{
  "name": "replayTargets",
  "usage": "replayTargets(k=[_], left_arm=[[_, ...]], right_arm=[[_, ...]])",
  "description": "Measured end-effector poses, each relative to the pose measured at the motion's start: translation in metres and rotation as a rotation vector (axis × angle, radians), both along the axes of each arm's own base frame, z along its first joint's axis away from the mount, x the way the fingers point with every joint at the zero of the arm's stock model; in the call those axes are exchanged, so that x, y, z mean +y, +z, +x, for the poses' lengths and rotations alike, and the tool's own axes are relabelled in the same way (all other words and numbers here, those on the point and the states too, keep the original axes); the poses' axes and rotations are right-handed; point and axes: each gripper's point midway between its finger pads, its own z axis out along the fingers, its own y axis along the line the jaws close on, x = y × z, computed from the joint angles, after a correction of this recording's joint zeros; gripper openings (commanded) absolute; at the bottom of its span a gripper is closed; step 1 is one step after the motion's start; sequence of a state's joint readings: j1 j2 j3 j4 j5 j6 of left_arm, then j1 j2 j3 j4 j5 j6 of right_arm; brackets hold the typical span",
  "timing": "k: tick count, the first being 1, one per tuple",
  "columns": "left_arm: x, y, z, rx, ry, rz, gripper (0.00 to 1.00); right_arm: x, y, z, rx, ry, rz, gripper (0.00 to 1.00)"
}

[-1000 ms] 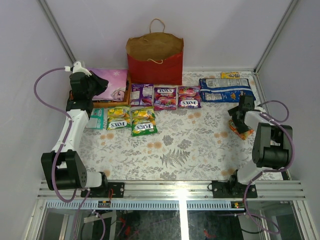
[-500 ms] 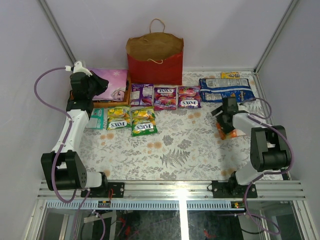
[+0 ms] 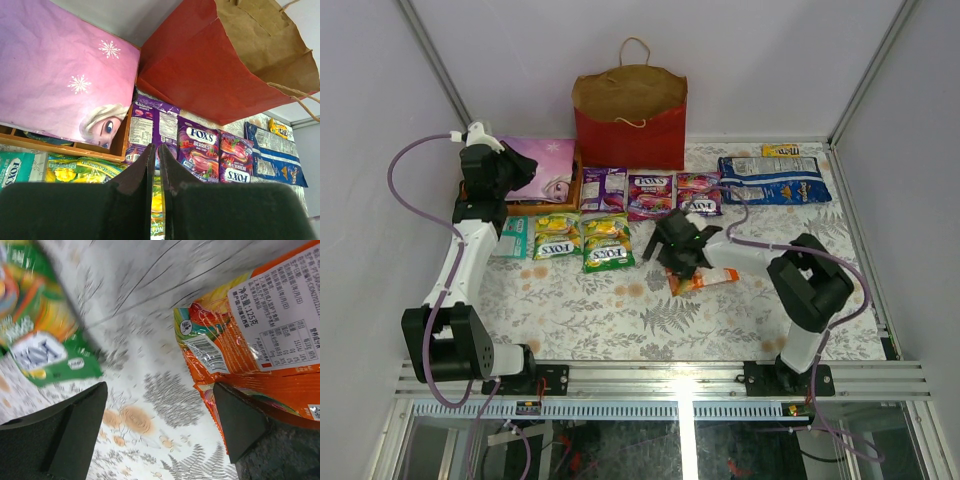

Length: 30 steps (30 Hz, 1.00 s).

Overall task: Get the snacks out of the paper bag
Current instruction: Move the snack to the center of the board.

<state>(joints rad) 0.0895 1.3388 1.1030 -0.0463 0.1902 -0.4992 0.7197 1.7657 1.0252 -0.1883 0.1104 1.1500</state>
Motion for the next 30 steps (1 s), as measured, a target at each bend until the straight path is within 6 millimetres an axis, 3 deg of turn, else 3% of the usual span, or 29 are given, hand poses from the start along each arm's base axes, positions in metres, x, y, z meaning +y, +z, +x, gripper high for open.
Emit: replayTargets(k=[3,5,9,12,16,19,24,30], left_arm=[[-0.001,0.002,-0.001,-0.005,-0.001,0.0,0.07],[-0.001,0.002,-0.001,-0.006,-0.002,0.001,0.07],[0.0,0.003,-0.001,-0.007,0.006,0.008,0.07],[0.001,0.003,-0.001,-0.008,0.008,0.011,0.07],[0.001,0.003,-0.001,-0.008,0.008,0.013,0.07],[0.001,0.003,-0.001,-0.008,0.008,0.013,0.07],[0.001,0.003,-0.001,-0.008,0.008,0.013,0.08],[0.001,0.003,-0.001,-0.008,0.007,0.014,0.08]], right_arm=[[0.03,0.001,-0.016,0.001,0.145,-0.027,0.97],[0.039,0.003,-0.024,-0.003,0.219,-0.041,0.97],[0.038,0.011,-0.027,-0.04,0.352,-0.073,0.98],[0.035,0.03,-0.027,-0.097,0.423,-0.085,0.99],[0.011,0.061,-0.023,-0.166,0.399,-0.145,1.0],[-0.028,0.069,-0.013,-0.174,0.286,-0.223,0.99],[-0.085,0.049,-0.011,-0.106,0.143,-0.375,0.98],[-0.096,0.019,-0.013,-0.019,0.152,-0.476,0.92]])
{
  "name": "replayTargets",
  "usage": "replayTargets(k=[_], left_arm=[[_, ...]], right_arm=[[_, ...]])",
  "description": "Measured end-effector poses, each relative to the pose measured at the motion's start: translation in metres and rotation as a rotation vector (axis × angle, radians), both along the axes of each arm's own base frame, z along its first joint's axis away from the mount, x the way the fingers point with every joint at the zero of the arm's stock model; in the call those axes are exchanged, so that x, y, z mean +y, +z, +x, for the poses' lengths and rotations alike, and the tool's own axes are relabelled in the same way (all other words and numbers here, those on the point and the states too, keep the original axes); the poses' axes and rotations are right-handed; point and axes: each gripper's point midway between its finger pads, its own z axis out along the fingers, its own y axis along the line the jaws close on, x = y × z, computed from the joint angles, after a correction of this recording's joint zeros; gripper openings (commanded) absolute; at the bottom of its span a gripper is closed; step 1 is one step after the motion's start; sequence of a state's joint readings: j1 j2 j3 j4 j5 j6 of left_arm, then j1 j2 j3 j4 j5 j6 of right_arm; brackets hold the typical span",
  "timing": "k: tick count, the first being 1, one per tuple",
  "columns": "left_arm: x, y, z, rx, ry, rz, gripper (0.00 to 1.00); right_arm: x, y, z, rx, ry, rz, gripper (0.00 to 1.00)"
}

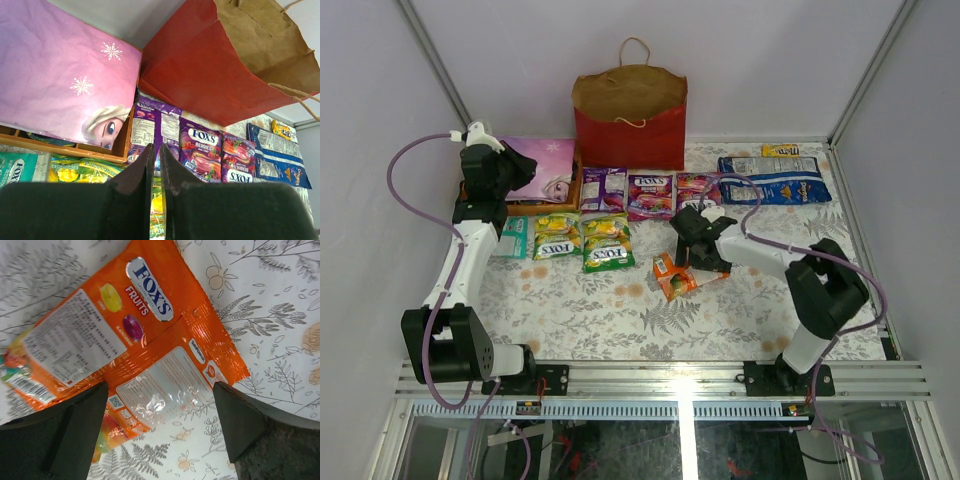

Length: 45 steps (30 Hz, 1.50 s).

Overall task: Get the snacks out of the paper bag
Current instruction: Move the snack to the center of the board.

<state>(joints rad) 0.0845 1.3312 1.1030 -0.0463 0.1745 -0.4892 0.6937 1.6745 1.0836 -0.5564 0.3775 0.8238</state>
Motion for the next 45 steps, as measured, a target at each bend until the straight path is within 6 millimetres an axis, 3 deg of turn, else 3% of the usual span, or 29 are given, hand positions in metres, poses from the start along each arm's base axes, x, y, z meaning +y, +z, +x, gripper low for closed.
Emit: replayTargets(k=[3,11,22,28,34,37,40,45], left_arm=[[0.0,0.0,0.0,0.0,0.0,0.001,0.08],[-0.001,0.0,0.0,0.0,-0.002,0.007,0.08],[-0.001,0.0,0.0,0.0,-0.002,0.011,0.08],[-0.003,0.0,0.0,0.0,-0.006,0.011,0.09],[-0.009,-0.001,0.0,0.0,-0.019,0.011,0.09],[-0.012,-0.001,0.0,0.0,-0.024,0.018,0.11],[-0.02,-0.002,0.0,-0.001,-0.028,0.044,0.16],[-0.051,-0.008,-0.004,-0.009,-0.08,0.112,0.46]], right_arm=[[0.001,-0.017,0.001,0.031,0.008,-0.026,0.9],[0.019,-0.018,0.022,-0.016,0.003,0.02,0.85],[0.042,-0.021,0.059,-0.082,-0.164,0.13,0.85],[0.044,-0.02,0.067,-0.114,-0.266,0.172,0.85],[0.046,-0.017,0.069,-0.126,-0.268,0.187,0.92],[0.045,-0.004,0.069,-0.147,-0.228,0.189,0.97],[0.04,0.027,0.065,-0.209,-0.153,0.203,0.99],[0.025,0.092,0.06,-0.412,0.016,0.226,0.99]])
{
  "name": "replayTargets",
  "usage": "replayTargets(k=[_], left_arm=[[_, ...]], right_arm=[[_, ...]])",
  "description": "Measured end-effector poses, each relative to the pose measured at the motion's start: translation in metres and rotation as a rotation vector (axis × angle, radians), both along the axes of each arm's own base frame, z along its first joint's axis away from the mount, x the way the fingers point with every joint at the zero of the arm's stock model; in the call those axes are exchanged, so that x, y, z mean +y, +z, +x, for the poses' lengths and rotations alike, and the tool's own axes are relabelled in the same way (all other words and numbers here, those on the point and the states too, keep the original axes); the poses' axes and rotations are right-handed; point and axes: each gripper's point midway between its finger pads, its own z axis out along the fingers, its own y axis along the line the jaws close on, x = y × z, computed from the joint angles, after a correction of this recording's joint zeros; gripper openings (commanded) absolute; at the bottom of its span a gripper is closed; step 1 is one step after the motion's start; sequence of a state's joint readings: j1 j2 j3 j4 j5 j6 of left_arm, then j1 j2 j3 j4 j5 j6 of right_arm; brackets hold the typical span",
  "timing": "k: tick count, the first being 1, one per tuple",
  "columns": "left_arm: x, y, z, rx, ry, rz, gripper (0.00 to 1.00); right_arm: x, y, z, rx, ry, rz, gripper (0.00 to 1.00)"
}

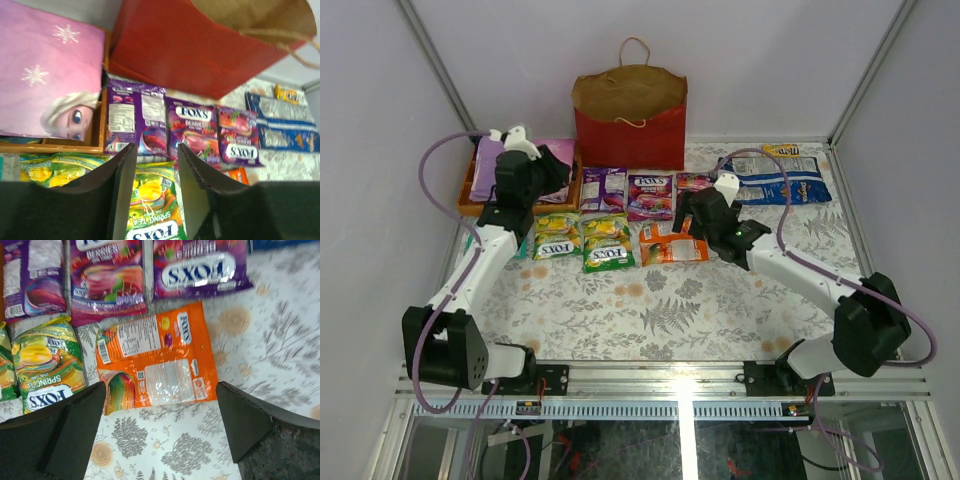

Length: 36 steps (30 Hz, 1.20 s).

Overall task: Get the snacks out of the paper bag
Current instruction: Reset both arms

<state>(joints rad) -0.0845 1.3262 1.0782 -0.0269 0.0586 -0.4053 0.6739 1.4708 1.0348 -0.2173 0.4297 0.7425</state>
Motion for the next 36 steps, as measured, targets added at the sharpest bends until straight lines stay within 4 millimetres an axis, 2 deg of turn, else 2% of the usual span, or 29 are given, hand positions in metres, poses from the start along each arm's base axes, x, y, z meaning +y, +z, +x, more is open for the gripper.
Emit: replayTargets(k=[3,4,6,7,9,13,16,29,36], left_arm=[[-0.023,-0.009,-0.011,-0.013,-0.063,0.022,0.71],[-0.028,-0.011,-0.014,-0.02,-0.076,0.025,0.77],[-0.039,-0.014,-0.022,-0.045,-0.107,0.03,0.97],[-0.043,-0.015,-0.026,-0.057,-0.12,0.036,1.0],[-0.054,-0.016,-0.033,-0.079,-0.148,0.049,1.0],[-0.073,-0.016,-0.039,-0.117,-0.198,0.069,1.0],[-0.072,-0.019,-0.042,-0.135,-0.197,0.079,1.0],[-0.07,-0.015,-0.04,-0.162,-0.189,0.09,1.0],[-0.07,-0.015,-0.04,-0.161,-0.189,0.09,1.0]], right_arm=[[-0.007,0.022,0.006,-0.093,0.041,-0.057,0.99],[-0.01,0.024,0.008,-0.109,0.046,-0.081,0.99],[-0.018,0.027,0.012,-0.13,0.055,-0.146,0.99],[-0.022,0.027,0.013,-0.137,0.056,-0.165,0.99],[-0.035,0.027,0.014,-0.152,0.047,-0.19,0.99],[-0.076,0.023,0.014,-0.153,-0.023,-0.186,0.99],[-0.095,0.02,0.012,-0.152,-0.056,-0.169,0.99],[-0.091,0.027,0.011,-0.184,-0.034,-0.119,0.99],[-0.093,0.041,0.009,-0.221,-0.038,-0.1,0.99]])
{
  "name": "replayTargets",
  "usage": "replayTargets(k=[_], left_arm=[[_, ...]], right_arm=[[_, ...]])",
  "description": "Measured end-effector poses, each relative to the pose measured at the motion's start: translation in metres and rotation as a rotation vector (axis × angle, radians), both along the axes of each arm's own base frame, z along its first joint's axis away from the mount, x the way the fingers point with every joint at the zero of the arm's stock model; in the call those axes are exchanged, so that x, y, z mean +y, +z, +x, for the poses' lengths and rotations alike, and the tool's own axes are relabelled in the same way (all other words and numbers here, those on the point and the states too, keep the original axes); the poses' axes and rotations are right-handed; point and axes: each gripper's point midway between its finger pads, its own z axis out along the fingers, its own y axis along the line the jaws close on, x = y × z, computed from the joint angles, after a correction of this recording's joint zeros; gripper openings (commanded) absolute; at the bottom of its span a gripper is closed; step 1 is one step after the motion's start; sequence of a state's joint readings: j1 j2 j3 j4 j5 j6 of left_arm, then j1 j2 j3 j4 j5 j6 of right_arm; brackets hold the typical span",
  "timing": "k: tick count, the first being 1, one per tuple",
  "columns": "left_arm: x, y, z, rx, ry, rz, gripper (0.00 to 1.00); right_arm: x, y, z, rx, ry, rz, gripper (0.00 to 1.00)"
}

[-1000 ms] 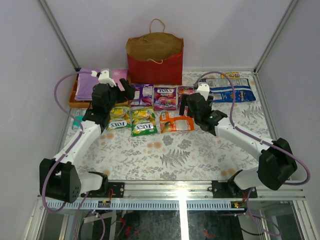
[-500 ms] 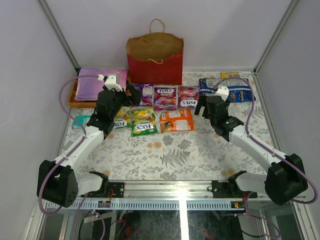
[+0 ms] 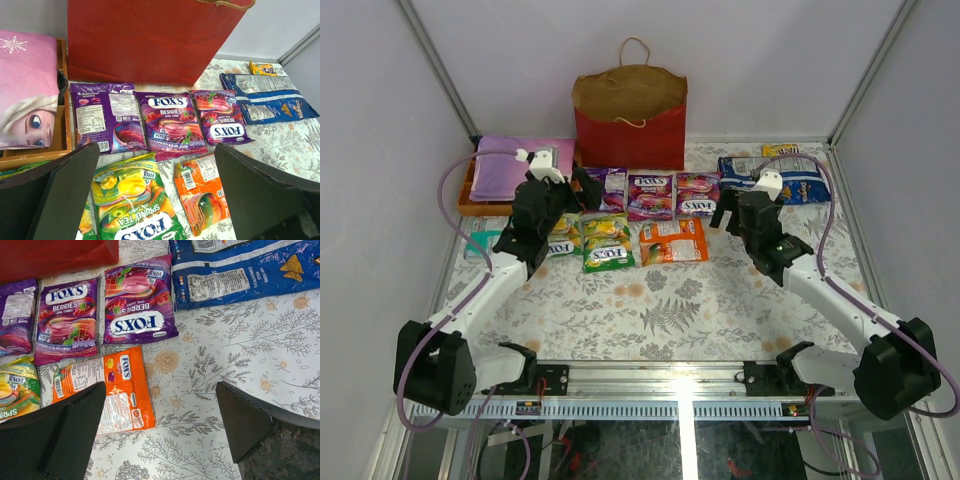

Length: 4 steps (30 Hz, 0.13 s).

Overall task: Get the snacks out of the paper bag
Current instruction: Reset both arms

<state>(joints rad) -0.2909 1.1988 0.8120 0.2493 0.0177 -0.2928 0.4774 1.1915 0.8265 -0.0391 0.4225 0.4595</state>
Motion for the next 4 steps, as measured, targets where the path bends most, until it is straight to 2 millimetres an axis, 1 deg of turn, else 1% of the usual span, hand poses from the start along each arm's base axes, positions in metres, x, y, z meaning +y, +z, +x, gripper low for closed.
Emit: replayTargets(k=[4], left_arm=[[0.001,0.0064,-0.0025,-0.015,0.002,-0.005,1.0]], right_arm=[[-0.0012,0.0054,-0.0013,-0.018,-0.001,0.01,0.99]])
